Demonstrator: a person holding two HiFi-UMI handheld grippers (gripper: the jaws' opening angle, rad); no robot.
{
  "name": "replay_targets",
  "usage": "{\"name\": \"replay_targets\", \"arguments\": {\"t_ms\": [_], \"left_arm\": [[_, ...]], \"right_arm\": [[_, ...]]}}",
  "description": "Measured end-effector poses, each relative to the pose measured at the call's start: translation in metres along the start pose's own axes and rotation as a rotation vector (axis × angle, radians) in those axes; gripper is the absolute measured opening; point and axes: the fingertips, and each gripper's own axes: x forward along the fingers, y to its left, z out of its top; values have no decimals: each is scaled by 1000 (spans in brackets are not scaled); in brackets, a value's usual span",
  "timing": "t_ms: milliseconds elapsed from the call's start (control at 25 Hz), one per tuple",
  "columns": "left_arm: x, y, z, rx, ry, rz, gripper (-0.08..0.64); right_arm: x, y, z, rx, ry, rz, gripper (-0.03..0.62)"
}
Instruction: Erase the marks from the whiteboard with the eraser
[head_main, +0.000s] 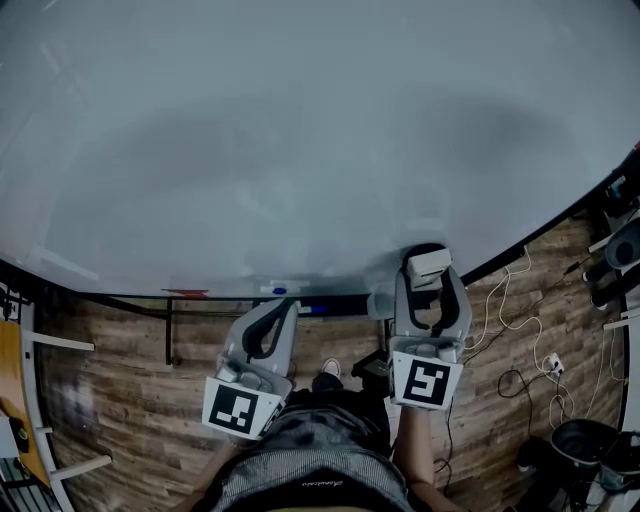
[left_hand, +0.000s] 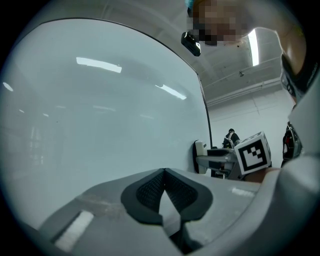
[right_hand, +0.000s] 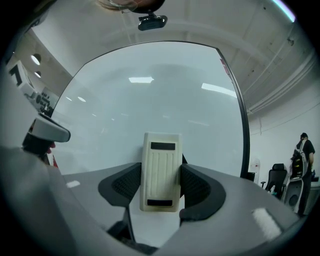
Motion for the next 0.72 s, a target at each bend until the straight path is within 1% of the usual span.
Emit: {"name": "replay_targets", "arguments": {"t_ms": [160,200,320,400,560,640,720], "left_arm": [[-12,22,-3,-12,5,-8,3],[-16,30,-5,-15,3,-11,3],[-34,66,-16,-8,-4,-26,3],[-44,80,-17,2,-6,-34,3],[-51,86,-11,-23,10,-33,3],[-56,89,-7,-21,15,-38,3],[-62,98,-7,-8,10,-48,3]], "right_arm": [[3,19,3,21,24,-16,249],[5,29,2,22,31,-17,249],[13,71,1,22,9,-23,249],[15,88,5,23,0,-30,249],[14,92,11,34,13,-51,249],[13,94,18,47,24,-63,249],[15,106,25,53,15,-63,249]]}}
